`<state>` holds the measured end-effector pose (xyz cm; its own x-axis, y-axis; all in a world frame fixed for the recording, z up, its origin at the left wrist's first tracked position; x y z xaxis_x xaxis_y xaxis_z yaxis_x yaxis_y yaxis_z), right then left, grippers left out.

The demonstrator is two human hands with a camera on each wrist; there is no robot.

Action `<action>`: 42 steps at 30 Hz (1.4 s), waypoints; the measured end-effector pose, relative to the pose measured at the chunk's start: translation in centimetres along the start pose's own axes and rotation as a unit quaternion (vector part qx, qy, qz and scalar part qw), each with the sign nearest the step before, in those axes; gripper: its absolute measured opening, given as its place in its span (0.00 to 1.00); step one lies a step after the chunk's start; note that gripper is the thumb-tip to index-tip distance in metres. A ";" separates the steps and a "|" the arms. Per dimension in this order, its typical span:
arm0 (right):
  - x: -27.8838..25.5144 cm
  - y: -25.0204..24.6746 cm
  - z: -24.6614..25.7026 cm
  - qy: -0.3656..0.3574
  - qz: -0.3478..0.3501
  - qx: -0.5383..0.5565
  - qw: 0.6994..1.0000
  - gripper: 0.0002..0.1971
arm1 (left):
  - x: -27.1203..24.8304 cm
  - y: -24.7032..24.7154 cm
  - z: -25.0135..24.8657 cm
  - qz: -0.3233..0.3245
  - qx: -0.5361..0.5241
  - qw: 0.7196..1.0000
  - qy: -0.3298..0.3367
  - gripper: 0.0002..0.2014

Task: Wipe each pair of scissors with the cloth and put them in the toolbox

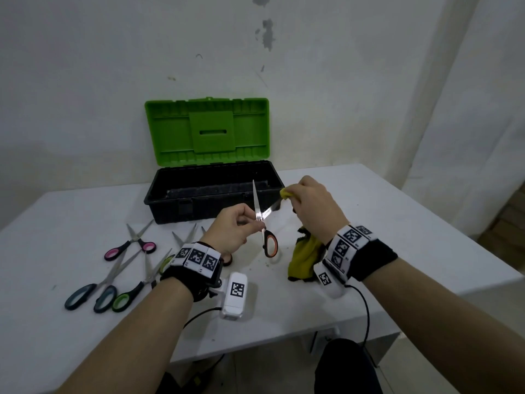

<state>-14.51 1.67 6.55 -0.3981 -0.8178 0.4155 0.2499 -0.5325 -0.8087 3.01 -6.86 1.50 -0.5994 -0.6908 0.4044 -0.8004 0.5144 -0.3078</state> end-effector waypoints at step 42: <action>-3.0 0.9 0.9 -0.187 0.004 0.062 0.980 0.11 | 0.0 0.5 -0.9 -0.026 -0.187 0.977 -0.094 0.05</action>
<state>-12.31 3.42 4.94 -0.0500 -0.8324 0.5519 0.3669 -0.5292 -0.7651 2.61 -6.17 2.17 -0.5745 -0.7840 0.2352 -0.7965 0.6016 0.0602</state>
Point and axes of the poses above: each hand's wrist, its own x-axis towards the middle knuckle, its own y-axis out of the palm, z = x × y, the point moved 2 cm from there along x, towards the middle knuckle, and after that the axes turned 15 degrees about y, right-handed, at the moved point
